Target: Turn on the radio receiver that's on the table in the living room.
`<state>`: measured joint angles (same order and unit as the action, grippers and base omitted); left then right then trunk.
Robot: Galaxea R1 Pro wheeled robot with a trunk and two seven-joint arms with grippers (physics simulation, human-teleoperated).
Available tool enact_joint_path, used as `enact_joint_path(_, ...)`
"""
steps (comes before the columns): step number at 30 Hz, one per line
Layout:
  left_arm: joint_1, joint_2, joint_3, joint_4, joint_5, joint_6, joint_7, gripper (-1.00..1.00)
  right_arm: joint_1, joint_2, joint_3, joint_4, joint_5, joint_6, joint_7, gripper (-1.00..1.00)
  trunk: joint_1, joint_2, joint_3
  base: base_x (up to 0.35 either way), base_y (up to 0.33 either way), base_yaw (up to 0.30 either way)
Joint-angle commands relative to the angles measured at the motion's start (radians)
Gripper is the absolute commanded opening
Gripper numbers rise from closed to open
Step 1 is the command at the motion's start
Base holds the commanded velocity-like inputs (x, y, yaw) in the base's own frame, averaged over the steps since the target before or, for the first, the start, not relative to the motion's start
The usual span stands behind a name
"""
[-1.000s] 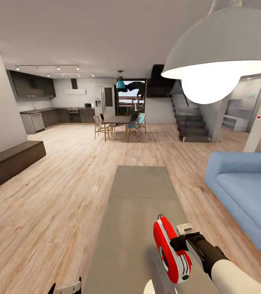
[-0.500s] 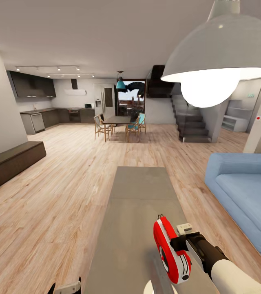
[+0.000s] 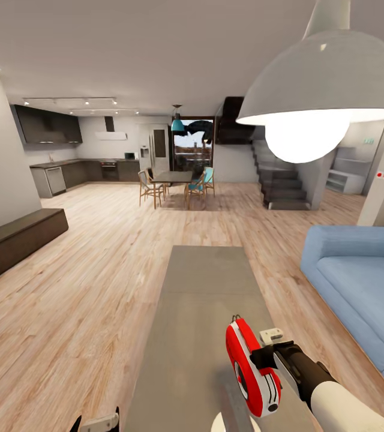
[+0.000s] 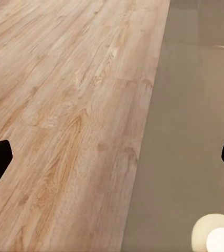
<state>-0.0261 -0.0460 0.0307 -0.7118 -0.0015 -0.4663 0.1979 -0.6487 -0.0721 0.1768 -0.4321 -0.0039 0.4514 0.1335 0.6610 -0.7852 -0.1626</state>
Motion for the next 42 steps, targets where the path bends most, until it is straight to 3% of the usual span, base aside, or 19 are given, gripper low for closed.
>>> enact_joint_path(1,0.000,0.000,0.000,0.000,0.000,0.000,0.000,1.00,0.000,0.000,0.000,0.000,-0.001,0.000,0.000,-1.00,-0.004,0.007,0.003,0.000,0.000,0.000)
enact_joint_path(22,0.000,0.000,0.000,0.000,0.000,0.000,-0.001,1.00,0.000,0.000,0.000,0.000,-0.001,0.000,0.000,-1.00,-0.084,0.154,0.069,0.000,0.000,0.000)
enact_joint_path(29,0.000,0.000,0.000,0.000,0.000,0.000,-0.005,1.00,0.000,0.000,0.000,0.000,-0.001,0.000,0.000,-1.00,-0.084,0.154,0.069,0.000,0.000,0.000)
enact_joint_path(35,0.017,-0.030,0.034,0.002,0.003,-0.029,0.024,1.00,0.000,0.034,-0.001,0.016,-0.004,-0.018,-0.013,-1.00,-0.084,0.154,0.069,0.000,0.000,0.000)
enact_joint_path(42,0.017,-0.001,0.045,-0.005,0.006,-0.030,0.026,1.00,0.000,0.074,-0.001,0.014,-0.003,-0.054,-0.011,-1.00,-0.084,0.154,0.069,0.000,0.000,0.000)
